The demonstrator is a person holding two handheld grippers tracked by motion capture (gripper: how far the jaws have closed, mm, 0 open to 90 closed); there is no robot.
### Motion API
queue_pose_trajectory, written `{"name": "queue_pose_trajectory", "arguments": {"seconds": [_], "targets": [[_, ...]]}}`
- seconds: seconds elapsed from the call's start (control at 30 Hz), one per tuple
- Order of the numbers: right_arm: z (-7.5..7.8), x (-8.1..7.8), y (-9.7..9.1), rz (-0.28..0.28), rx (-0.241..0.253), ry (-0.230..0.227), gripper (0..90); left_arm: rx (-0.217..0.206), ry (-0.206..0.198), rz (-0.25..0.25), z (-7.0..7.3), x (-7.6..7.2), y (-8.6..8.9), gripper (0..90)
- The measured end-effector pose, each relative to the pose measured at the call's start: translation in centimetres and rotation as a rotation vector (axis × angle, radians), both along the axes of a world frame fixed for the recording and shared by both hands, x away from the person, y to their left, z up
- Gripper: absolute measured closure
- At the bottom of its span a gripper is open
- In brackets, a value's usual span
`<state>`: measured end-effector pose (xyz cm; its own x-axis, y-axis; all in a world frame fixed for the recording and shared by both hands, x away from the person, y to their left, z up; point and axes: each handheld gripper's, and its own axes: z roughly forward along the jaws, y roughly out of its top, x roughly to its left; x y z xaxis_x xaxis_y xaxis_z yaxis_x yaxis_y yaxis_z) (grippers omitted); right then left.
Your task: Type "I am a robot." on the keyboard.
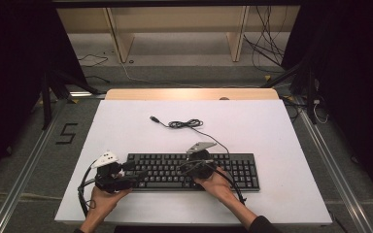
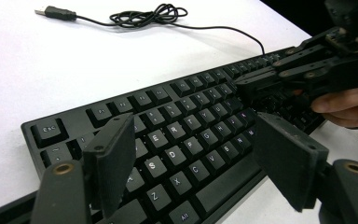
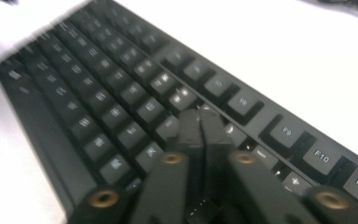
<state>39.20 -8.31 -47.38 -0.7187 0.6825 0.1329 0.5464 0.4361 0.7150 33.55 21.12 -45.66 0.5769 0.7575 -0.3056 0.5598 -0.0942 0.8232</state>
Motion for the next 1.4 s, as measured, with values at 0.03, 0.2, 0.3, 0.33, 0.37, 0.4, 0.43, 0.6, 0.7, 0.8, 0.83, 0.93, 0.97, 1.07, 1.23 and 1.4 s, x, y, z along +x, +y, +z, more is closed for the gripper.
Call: {"name": "queue_pose_trajectory", "arguments": {"seconds": [0.03,0.2,0.3,0.33,0.37,0.4,0.43,0.6,0.7,0.8,0.83,0.93,0.97,1.07,1.23,1.4], "targets": [[0.2,0.0,-0.2,0.002,0.018,-0.001,84.3,-0.004,-0.001,0.003,0.0,0.0,0.0,29.5],[1.5,-0.6,-1.1,0.008,0.110,-0.037,67.2,-0.004,-0.004,0.004,0.0,0.0,0.1,29.5],[2.0,-1.2,-1.4,0.026,0.135,-0.052,56.8,-0.005,-0.009,0.005,0.0,0.0,0.1,29.5],[2.1,-1.4,-1.5,0.035,0.140,-0.058,56.2,-0.005,-0.009,0.005,0.0,0.0,0.1,29.5],[2.2,-1.6,-1.5,0.047,0.150,-0.057,54.7,-0.003,-0.009,0.005,0.0,0.0,0.1,29.5],[2.3,-1.7,-1.5,0.052,0.156,-0.059,53.4,-0.003,-0.009,0.005,0.0,0.0,0.2,29.5],[2.4,-1.9,-1.5,0.059,0.160,-0.059,51.7,-0.003,-0.009,0.005,0.0,0.0,0.2,29.5],[2.4,-2.2,-1.1,0.085,0.168,-0.057,43.6,-0.001,-0.010,0.004,0.0,0.0,0.2,29.5],[2.3,-2.2,-0.7,0.096,0.165,-0.049,40.4,-0.001,-0.009,0.003,0.0,0.0,0.2,29.4],[2.3,-2.3,-0.3,0.108,0.162,-0.046,38.0,-0.001,-0.010,0.003,0.0,0.0,0.2,29.2],[2.3,-2.3,-0.2,0.116,0.160,-0.045,37.1,-0.001,-0.010,0.003,0.0,0.0,0.2,29.1],[2.2,-2.4,0.3,0.126,0.154,-0.044,34.9,-0.001,-0.009,0.004,-0.1,0.0,0.2,28.8],[2.2,-2.4,0.4,0.129,0.152,-0.040,34.5,0.000,-0.010,0.004,-0.1,0.0,0.2,28.7],[2.1,-2.4,0.9,0.139,0.149,-0.039,33.6,-0.004,-0.012,0.005,0.0,0.0,0.2,28.4],[2.0,-2.4,1.6,0.153,0.146,-0.037,34.3,-0.005,-0.015,0.007,0.0,0.0,0.3,28.1],[1.8,-2.3,2.2,0.161,0.132,-0.030,41.2,-0.008,-0.016,0.013,0.0,0.0,0.3,27.8]]}}
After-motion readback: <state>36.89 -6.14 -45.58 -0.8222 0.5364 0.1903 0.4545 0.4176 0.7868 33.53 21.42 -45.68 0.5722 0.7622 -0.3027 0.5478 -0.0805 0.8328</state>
